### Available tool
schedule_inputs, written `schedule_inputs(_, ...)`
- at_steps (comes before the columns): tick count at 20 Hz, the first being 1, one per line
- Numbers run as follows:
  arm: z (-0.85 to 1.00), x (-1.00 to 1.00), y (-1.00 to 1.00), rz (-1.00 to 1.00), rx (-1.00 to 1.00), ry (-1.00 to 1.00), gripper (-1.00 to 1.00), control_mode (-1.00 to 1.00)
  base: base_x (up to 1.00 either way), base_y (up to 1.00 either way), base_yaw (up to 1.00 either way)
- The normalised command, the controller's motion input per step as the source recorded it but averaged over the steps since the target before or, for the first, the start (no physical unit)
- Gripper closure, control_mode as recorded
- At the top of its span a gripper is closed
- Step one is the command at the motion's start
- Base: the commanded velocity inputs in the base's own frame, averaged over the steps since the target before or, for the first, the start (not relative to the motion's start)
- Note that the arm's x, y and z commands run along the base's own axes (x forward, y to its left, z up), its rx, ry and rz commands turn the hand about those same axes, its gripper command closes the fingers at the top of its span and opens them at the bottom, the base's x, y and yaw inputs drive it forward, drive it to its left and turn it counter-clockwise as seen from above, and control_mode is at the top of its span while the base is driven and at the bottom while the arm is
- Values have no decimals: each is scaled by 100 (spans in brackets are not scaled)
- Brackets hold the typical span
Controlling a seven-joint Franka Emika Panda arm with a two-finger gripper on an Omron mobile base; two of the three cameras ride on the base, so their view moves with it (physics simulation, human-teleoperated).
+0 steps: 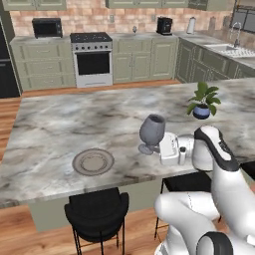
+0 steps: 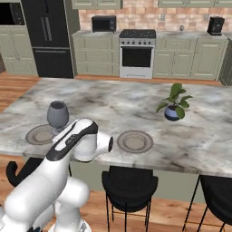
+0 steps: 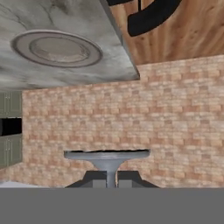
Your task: Retrieve the wine glasses from the counter and place one next to each plate.
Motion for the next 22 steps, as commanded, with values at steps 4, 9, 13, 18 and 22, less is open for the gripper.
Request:
schedule_inputs(4, -35, 45, 0, 0, -1, 0, 100, -100, 0, 0, 0)
schedule_inputs(9, -19, 38, 2, 0, -1, 0, 100, -100, 0, 0, 0)
schedule_inputs(13, -23, 35, 7, 0, -2, 0, 100, -100, 0, 0, 0)
schedule_inputs(18, -21, 23, 6, 0, -1, 0, 100, -100, 0, 0, 0)
schedule_inputs(22, -21, 13, 20, 0, -3, 0, 100, -100, 0, 0, 0)
